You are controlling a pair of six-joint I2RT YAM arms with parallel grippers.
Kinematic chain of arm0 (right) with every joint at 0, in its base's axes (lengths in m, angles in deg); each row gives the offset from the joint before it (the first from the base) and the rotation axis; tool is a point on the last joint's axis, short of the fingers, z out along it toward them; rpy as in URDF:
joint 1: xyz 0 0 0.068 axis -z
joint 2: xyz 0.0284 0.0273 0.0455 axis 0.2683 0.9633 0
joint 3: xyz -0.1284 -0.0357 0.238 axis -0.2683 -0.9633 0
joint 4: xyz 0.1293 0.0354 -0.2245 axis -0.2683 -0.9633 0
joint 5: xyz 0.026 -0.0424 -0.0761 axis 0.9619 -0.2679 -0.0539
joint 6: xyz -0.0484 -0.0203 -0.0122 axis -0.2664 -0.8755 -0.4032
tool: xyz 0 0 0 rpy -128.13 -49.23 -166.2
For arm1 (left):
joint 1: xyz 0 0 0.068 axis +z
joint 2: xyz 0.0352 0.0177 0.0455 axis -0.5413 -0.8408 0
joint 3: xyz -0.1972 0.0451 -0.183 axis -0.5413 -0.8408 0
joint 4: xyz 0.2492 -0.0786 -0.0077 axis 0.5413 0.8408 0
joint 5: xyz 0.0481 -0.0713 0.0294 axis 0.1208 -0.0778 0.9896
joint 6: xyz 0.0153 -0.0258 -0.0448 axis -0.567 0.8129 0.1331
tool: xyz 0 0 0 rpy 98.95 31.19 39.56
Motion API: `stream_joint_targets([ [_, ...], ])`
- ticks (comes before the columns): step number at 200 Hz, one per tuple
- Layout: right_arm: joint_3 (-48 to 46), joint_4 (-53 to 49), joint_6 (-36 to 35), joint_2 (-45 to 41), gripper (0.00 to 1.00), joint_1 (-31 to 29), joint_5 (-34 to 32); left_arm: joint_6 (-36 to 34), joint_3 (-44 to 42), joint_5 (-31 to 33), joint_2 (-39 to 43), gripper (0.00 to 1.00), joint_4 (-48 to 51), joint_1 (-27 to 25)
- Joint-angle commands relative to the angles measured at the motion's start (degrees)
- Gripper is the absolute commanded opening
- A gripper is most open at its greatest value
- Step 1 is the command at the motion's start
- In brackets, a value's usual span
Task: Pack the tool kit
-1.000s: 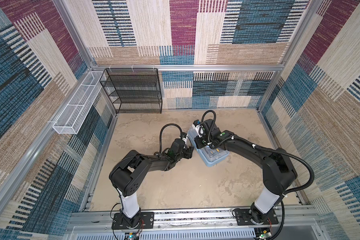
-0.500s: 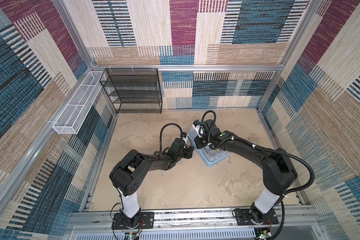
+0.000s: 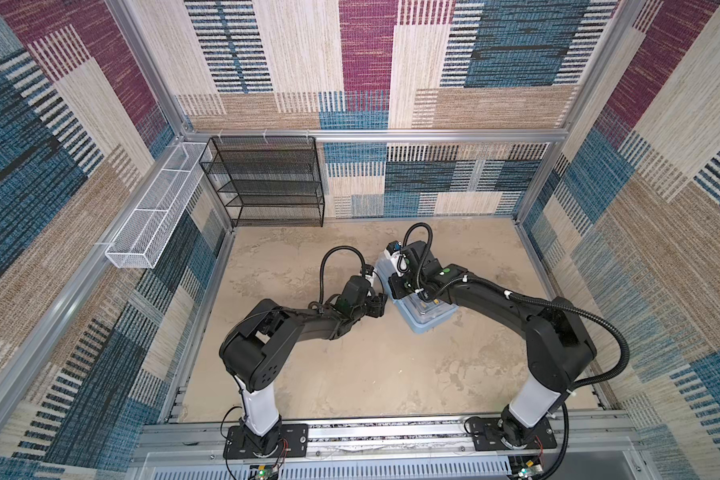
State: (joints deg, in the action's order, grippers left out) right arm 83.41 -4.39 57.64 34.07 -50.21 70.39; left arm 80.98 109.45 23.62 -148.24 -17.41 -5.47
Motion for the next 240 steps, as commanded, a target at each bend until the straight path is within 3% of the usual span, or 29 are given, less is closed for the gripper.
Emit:
stream_joint_targets([
  [1, -0.60, -5.94, 0.55, 0.16, 0.03, 0.02, -4.45, 0.59, 0.76, -1.06, 0.21, 0.68, -3.76, -0.08],
  [240, 2.49, -5.59, 3.86, -4.68, 0.07, -0.72, -10.06, 3.53, 2.96, -4.38, -2.17, 0.68, -4.45, -0.03],
])
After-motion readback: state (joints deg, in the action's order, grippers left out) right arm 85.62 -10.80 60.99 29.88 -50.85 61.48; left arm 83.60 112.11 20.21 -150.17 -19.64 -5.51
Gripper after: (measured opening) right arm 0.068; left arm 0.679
